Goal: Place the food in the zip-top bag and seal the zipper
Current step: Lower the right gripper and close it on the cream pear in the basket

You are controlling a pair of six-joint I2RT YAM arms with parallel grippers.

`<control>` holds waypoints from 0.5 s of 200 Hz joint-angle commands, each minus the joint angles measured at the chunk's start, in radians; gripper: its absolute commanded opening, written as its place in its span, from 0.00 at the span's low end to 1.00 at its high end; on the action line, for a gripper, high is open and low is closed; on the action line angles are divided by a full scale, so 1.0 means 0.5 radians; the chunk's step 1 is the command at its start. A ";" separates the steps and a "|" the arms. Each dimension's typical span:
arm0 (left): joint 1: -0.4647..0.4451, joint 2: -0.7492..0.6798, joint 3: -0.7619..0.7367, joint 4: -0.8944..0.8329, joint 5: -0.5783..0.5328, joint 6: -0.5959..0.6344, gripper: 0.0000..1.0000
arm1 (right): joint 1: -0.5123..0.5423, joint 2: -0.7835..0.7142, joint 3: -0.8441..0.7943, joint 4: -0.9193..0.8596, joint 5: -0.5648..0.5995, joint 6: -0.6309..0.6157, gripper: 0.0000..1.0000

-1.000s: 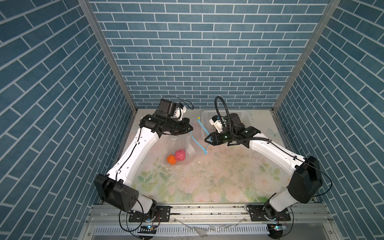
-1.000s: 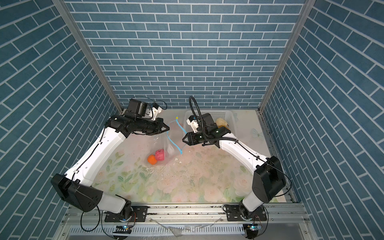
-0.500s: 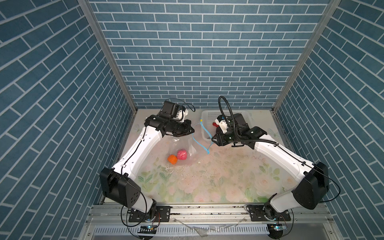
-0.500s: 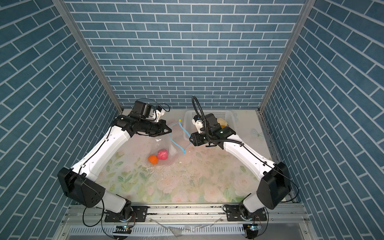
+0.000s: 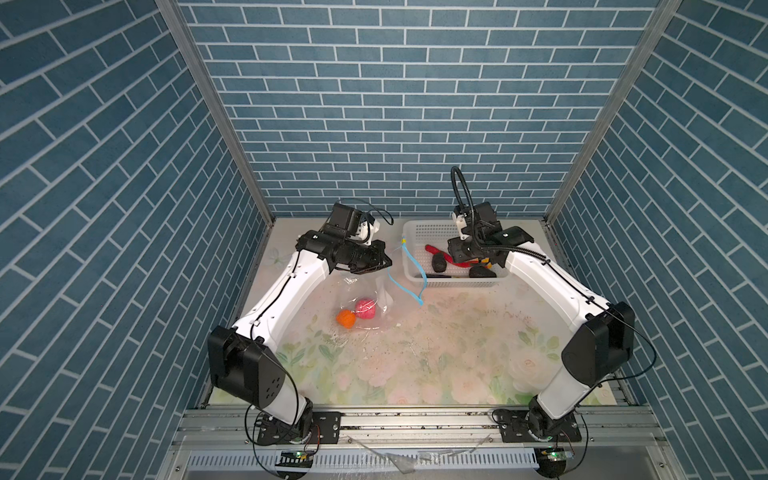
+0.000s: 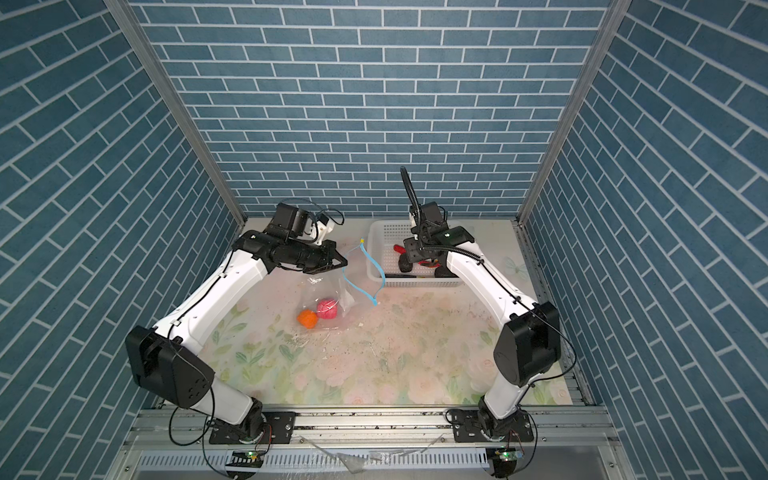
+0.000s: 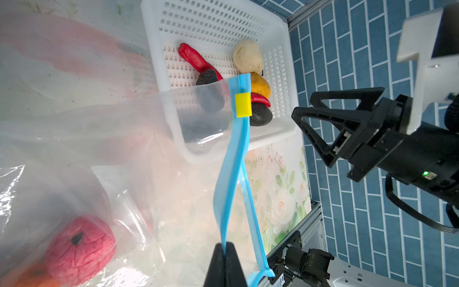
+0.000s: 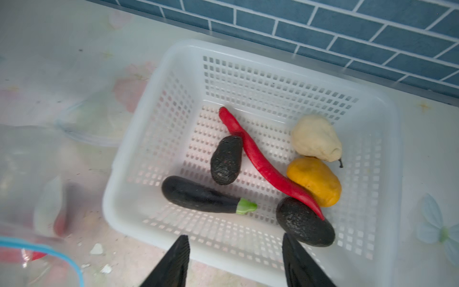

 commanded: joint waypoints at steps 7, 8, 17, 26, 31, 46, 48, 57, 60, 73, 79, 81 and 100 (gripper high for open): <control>-0.028 0.074 0.074 -0.001 0.013 -0.003 0.00 | -0.115 0.176 0.159 -0.074 0.155 -0.153 0.64; -0.029 0.074 0.075 -0.003 0.013 0.000 0.00 | -0.120 0.184 0.163 -0.074 0.155 -0.156 0.64; -0.029 0.089 0.084 -0.010 0.009 0.000 0.00 | -0.149 0.252 0.199 -0.064 0.165 -0.183 0.64; -0.029 0.096 0.091 -0.009 0.007 0.000 0.00 | -0.175 0.317 0.233 -0.062 0.187 -0.213 0.64; -0.032 0.103 0.094 -0.008 0.009 0.001 0.00 | -0.187 0.359 0.263 -0.070 0.204 -0.230 0.64; -0.029 0.120 0.107 -0.009 0.013 -0.003 0.00 | -0.228 0.493 0.368 -0.105 0.201 -0.260 0.64; -0.029 0.122 0.107 -0.010 0.013 -0.003 0.00 | -0.234 0.511 0.384 -0.112 0.201 -0.260 0.65; -0.032 0.128 0.115 -0.008 0.013 -0.003 0.00 | -0.259 0.581 0.445 -0.125 0.184 -0.268 0.65; -0.032 0.132 0.118 -0.010 0.016 -0.005 0.00 | -0.268 0.603 0.463 -0.127 0.172 -0.270 0.66; -0.033 0.141 0.125 -0.014 0.016 -0.004 0.00 | -0.300 0.680 0.527 -0.133 0.141 -0.272 0.67; -0.032 0.140 0.128 -0.015 0.016 -0.003 0.00 | -0.312 0.708 0.549 -0.128 0.128 -0.278 0.68; -0.032 0.141 0.128 -0.017 0.016 -0.004 0.00 | -0.318 0.718 0.555 -0.126 0.126 -0.279 0.69; -0.034 0.148 0.129 -0.025 0.011 0.006 0.00 | -0.344 0.809 0.622 -0.109 0.123 -0.359 0.73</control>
